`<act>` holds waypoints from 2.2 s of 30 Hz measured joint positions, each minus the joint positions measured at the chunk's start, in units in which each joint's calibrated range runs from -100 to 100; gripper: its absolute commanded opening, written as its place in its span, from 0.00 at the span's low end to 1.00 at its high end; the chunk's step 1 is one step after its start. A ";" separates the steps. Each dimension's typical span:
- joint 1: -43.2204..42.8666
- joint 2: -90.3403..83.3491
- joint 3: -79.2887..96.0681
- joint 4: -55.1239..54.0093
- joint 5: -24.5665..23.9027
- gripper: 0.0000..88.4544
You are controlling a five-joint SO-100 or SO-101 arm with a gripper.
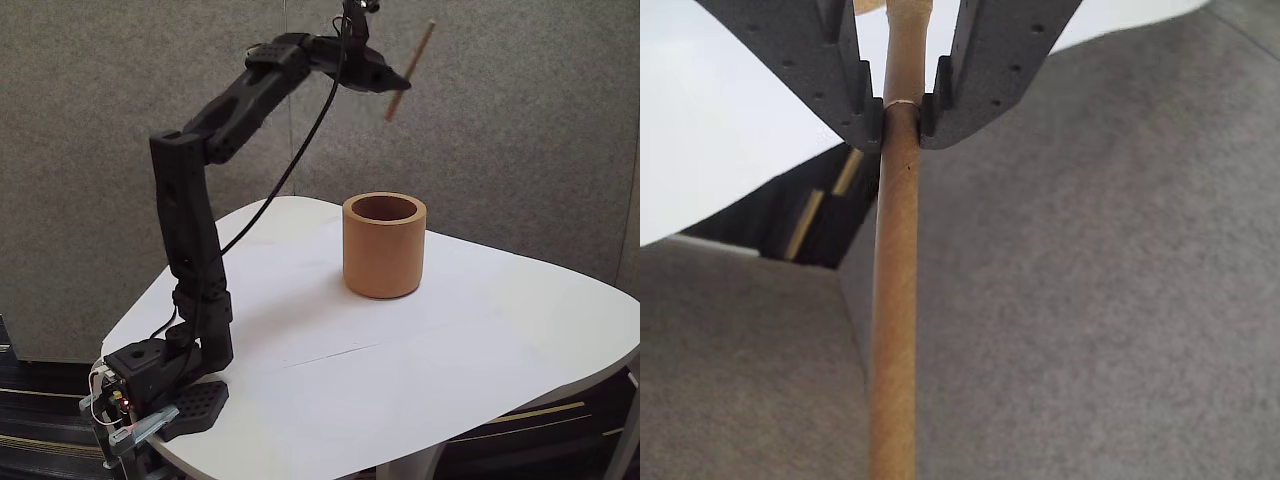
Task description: Grab the pen and put it in the pen holder.
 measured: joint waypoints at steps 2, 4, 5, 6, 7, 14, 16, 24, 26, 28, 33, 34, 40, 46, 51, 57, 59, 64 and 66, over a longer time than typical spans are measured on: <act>0.22 0.00 5.23 -4.24 1.47 0.01; 0.15 0.00 9.93 -8.14 2.34 0.01; 0.15 -0.17 12.36 -9.75 2.69 0.01; 0.15 -0.85 14.98 -10.85 2.78 0.01; 0.15 -1.95 17.96 -11.95 2.88 0.01; -1.03 -15.41 45.13 -21.44 2.98 0.01; -0.95 -18.71 51.53 -22.63 2.98 0.01; -0.51 -22.69 60.92 -26.10 2.98 0.01; -0.51 -22.78 62.18 -29.66 2.98 0.01; -0.81 -22.78 62.27 -32.97 2.98 0.01; -3.08 -22.95 62.18 -38.05 2.98 0.01; -3.16 -22.95 62.18 -39.58 2.98 0.01; -3.23 -22.95 62.18 -48.22 2.98 0.01; -2.94 -22.95 62.18 -52.54 2.98 0.01; -0.51 -23.03 66.52 -52.97 2.98 0.01; 1.40 -23.03 76.26 -52.97 2.98 0.01; 1.25 -23.03 77.98 -52.97 2.98 0.01; 1.18 -23.03 79.24 -52.97 2.98 0.01; 1.25 -23.03 79.24 -53.64 2.98 0.01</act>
